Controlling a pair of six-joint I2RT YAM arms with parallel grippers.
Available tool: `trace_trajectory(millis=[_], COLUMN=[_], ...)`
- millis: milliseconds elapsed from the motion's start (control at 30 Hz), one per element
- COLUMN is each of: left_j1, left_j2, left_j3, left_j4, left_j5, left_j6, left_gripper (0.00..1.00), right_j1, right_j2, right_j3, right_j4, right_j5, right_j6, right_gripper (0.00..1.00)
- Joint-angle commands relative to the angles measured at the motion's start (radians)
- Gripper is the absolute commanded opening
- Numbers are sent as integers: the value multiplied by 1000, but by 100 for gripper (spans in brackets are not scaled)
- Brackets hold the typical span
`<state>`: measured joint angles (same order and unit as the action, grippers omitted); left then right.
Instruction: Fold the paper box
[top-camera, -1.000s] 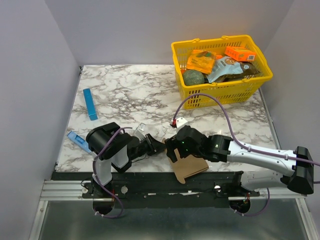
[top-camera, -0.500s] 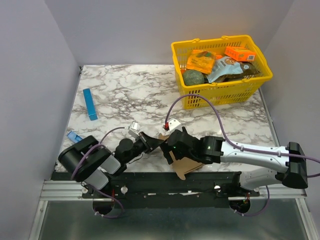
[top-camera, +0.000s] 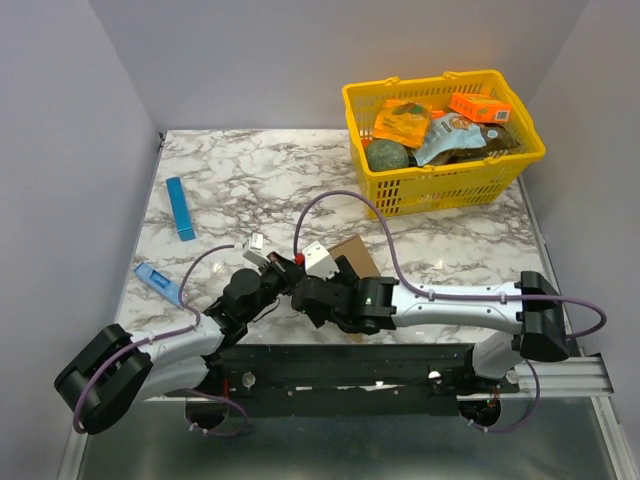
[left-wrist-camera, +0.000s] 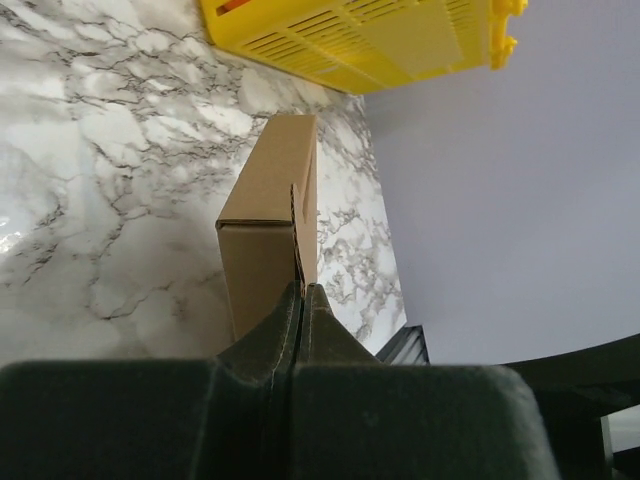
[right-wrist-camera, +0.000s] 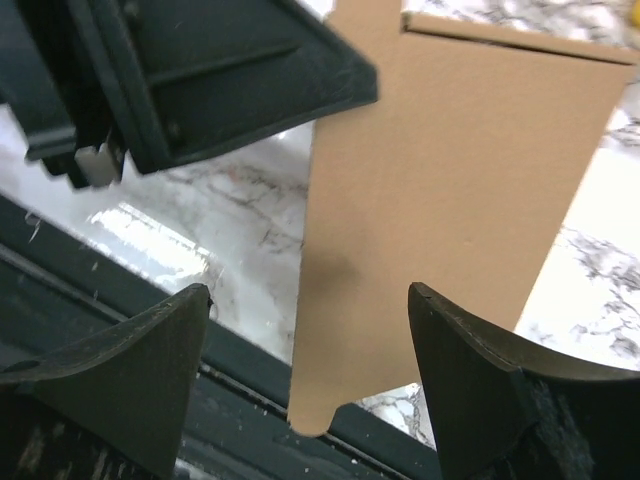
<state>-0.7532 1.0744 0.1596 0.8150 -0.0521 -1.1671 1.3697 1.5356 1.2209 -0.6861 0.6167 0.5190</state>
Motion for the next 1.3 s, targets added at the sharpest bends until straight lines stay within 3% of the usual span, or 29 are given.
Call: trace_trajectory(millis=[0, 267, 467, 667, 767, 1033, 1267], left_j1=[-6, -14, -26, -51, -57, -58, -58], left_j2=[-86, -205, -245, -283, -300, -341, -312], left_j3=[20, 44, 54, 63, 77, 84, 106], left_j4=[-184, -365, -410, -453, -496, -540, -531], left_j5=[-90, -155, -187, -235, -252, -273, -255], left_j6=[0, -58, -115, -160, -170, -190, -171], left_gripper=[0, 0, 0, 0, 0, 2, 20], right_j1=[15, 32, 46, 46, 46, 46, 46], right_j2=[78, 204, 270, 373, 392, 383, 359], right_j3=[72, 134, 150, 192, 195, 143, 109], right_j4=[-130, -181, -151, -248, -280, -268, -231], right_j5=[196, 290, 320, 406, 437, 469, 463], right_j6=[98, 141, 133, 199, 228, 239, 202], right_gripper=[88, 87, 89, 89, 84, 55, 44])
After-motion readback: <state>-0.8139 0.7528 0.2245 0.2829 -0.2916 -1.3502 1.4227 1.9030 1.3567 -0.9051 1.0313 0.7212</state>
